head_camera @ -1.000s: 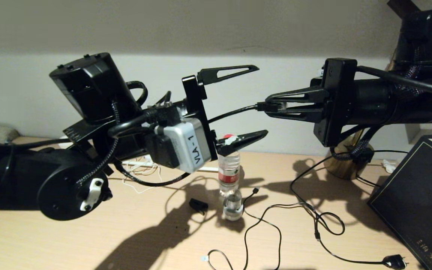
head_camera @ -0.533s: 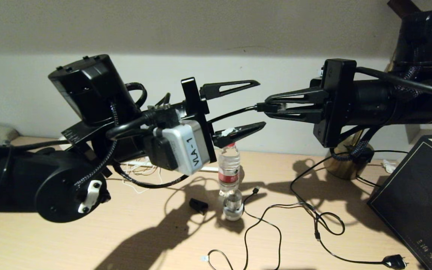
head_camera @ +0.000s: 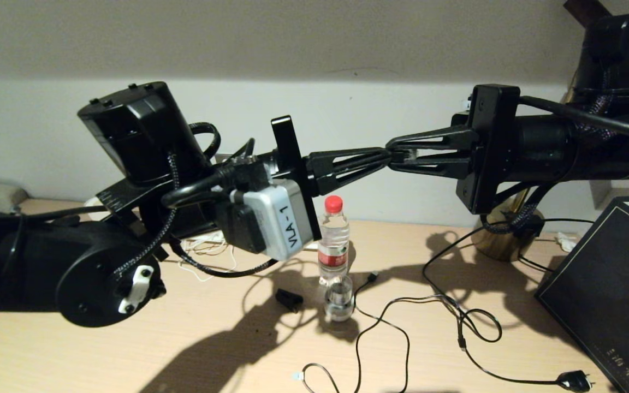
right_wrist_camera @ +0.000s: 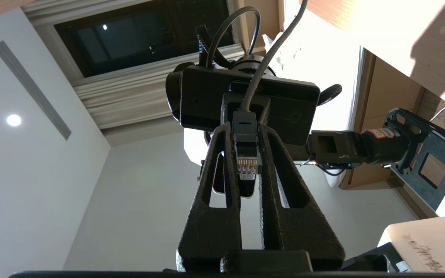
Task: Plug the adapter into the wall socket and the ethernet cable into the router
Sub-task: Hand it to the other hand
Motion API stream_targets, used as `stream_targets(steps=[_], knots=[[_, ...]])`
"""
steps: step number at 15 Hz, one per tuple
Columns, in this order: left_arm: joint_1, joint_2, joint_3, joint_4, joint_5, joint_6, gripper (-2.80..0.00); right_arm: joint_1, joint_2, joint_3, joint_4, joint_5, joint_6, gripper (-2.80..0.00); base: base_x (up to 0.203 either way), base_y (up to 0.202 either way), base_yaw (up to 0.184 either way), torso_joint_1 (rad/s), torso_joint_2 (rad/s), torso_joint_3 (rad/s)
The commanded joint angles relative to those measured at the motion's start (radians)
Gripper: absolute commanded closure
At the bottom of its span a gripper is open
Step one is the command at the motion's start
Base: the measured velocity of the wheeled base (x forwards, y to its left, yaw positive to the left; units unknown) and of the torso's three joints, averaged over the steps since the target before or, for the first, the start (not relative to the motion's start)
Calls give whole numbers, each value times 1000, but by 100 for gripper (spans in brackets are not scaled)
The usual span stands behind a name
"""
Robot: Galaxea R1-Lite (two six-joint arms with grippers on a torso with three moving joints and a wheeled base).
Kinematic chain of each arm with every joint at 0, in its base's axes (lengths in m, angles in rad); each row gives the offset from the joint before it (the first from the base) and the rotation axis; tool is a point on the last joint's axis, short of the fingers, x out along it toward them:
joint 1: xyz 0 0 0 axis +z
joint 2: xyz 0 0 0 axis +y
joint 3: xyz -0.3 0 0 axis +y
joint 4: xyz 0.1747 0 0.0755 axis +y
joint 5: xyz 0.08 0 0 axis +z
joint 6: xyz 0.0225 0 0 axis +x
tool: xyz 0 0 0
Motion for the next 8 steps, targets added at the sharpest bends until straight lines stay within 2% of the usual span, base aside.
stream_targets(steps=[1, 3, 4, 8], knots=[[-1, 2, 0, -6, -4, 7, 0, 0, -1, 2, -1, 5, 9, 0, 0, 0, 0, 0, 0, 0], [-1, -3, 1, -6, -2, 7, 0, 0, -1, 2, -1, 5, 9, 0, 0, 0, 0, 0, 0, 0], [-1, -3, -2, -6, -1, 7, -280, 0, -1, 3, -1, 5, 9, 0, 0, 0, 0, 0, 0, 0], [1, -6, -2, -6, -2, 7, -280, 0, -2, 3, -1, 6, 9, 0, 0, 0, 0, 0, 0, 0]])
